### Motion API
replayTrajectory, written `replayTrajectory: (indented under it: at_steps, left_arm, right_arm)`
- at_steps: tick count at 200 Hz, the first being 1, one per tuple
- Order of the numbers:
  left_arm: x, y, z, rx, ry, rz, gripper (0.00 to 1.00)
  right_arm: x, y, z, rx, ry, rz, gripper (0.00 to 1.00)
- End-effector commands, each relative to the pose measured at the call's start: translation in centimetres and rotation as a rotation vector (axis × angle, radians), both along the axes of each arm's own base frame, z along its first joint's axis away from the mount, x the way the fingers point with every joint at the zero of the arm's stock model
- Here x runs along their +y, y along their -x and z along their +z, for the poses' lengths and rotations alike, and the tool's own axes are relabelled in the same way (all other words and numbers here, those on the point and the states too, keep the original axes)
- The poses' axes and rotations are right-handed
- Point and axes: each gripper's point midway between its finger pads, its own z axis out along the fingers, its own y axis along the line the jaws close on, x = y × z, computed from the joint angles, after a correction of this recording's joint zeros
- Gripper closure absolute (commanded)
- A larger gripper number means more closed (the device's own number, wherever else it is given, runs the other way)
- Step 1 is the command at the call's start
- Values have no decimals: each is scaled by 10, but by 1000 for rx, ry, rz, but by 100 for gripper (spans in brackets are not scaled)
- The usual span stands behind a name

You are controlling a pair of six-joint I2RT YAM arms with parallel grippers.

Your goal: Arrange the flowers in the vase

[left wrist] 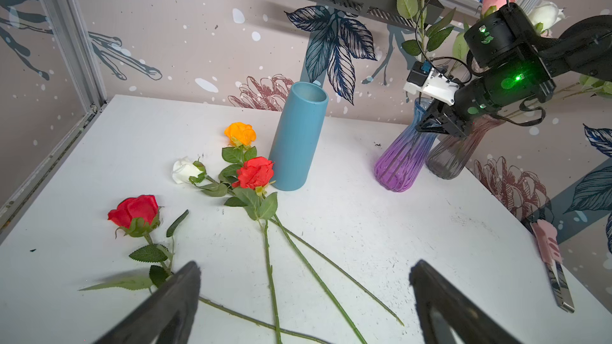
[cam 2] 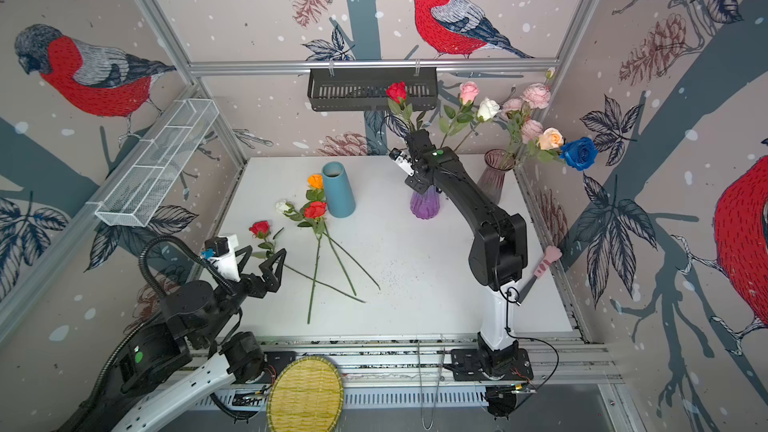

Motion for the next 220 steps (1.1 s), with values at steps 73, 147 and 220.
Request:
replayTrajectory:
  at_steps: [73,147,220]
  left_arm:
    - [-2,-2,3,-9,6,0,2]
    - [-4,-2,2,-8,4,-8,2]
    - [-3,0,4,-10,14,-12,2]
  right_arm:
    - [-3,18,-22,166,-77,-5,69]
    - [-5,20,7,101,-96,-10,57]
    - [-2,21,25,49,-91,-11,56]
